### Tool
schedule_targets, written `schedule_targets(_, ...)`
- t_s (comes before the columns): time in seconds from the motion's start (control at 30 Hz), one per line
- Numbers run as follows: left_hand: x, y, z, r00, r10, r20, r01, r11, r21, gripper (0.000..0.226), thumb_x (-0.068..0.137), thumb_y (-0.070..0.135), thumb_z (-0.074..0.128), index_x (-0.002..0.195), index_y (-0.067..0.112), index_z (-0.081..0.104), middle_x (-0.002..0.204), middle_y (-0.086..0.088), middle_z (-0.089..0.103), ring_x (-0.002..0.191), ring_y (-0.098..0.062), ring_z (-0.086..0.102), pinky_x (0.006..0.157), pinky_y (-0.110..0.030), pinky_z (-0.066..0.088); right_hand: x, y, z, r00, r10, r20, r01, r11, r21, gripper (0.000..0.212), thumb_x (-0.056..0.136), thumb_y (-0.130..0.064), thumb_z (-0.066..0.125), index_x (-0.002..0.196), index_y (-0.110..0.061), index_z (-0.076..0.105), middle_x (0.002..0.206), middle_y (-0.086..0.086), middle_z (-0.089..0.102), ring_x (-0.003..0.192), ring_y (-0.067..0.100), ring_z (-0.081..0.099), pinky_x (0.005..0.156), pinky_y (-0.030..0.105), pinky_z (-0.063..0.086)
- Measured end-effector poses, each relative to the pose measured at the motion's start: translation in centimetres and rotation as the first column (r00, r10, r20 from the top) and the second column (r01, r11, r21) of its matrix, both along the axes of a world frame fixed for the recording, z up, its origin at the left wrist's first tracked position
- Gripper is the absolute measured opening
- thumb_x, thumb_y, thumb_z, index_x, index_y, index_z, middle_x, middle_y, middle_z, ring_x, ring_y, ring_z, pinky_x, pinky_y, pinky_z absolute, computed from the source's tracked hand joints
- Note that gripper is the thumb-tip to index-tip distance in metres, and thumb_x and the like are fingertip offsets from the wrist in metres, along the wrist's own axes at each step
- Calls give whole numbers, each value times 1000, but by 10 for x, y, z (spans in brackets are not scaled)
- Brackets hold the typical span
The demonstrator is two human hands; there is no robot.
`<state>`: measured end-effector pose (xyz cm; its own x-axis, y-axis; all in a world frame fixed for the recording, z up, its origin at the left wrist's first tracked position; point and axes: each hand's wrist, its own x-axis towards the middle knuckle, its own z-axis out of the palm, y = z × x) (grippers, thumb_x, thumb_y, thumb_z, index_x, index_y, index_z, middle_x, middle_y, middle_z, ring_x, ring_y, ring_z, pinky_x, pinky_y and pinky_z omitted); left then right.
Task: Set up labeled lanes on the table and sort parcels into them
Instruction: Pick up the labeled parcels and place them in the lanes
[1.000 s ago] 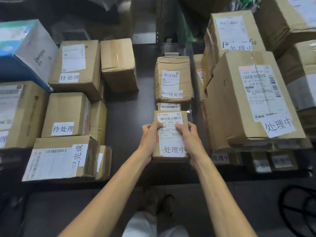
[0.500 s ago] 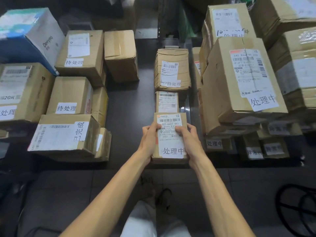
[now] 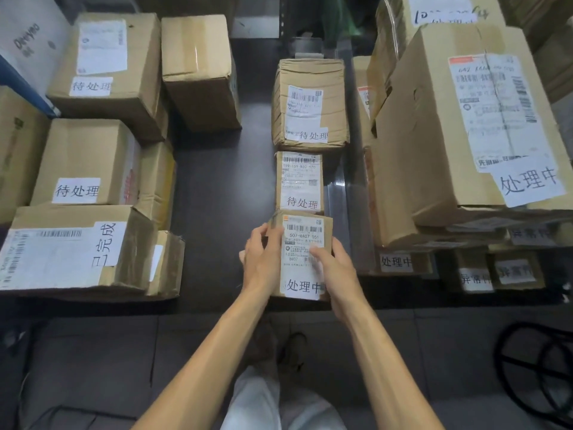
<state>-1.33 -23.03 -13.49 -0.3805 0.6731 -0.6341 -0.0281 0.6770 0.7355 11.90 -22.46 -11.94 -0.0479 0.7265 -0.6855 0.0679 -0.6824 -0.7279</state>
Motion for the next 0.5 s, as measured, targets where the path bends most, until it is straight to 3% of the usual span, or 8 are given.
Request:
schedule_targets(0.07,-5,6,-12,1000,15,-20,-15,1000,18,73,83,64,43,122,5,61,134,-13,56,123,-28,57,102,-53,50,-5,6,1,998,49,38,-50,998,27,28,103,-21,55,118,-44,59,110,-16,75,94,2,74,81,36,63)
schedule_targets(0.17,-11,8,-42,1000,-26,-12,25,998,-50,75,79,69,40,122,11,63,132,-14,60,119,-30,62,102,-58,50,-11,12,5,997,50,64,-52,998,40,30,102,-21,54,125,-40,58,114,-15,74,94,1,73,86,36,61)
schedule_targets(0.23,-8,10,-13,999,-24,-22,23,999,-44,68,80,66,42,123,17,62,134,-5,56,126,-22,56,108,-52,46,-15,13,11,993,26,112,-29,999,29,41,100,-27,55,140,-33,51,130,-12,65,104,8,69,91,39,58)
schedule_targets(0.27,-8,11,-1,999,-31,-36,31,999,-17,59,86,59,45,126,19,60,136,2,51,130,-16,47,112,-43,41,-17,12,16,982,16,187,-25,999,44,51,100,-30,56,149,-30,43,141,-10,54,112,11,63,93,40,55)
schedule_targets(0.37,-14,14,25,982,-73,-176,86,994,69,33,105,30,38,126,16,59,130,5,45,131,-13,31,101,-29,27,-24,12,38,912,-71,403,-13,979,202,58,100,-32,57,153,-25,35,154,-3,33,134,19,44,106,45,46)
schedule_targets(0.5,-36,14,78,968,-62,-242,116,970,216,31,106,25,34,102,24,64,112,10,58,118,-13,46,108,-35,35,-48,17,86,933,-167,318,9,896,443,39,101,-23,57,139,-23,49,135,-7,45,116,9,52,93,28,43)
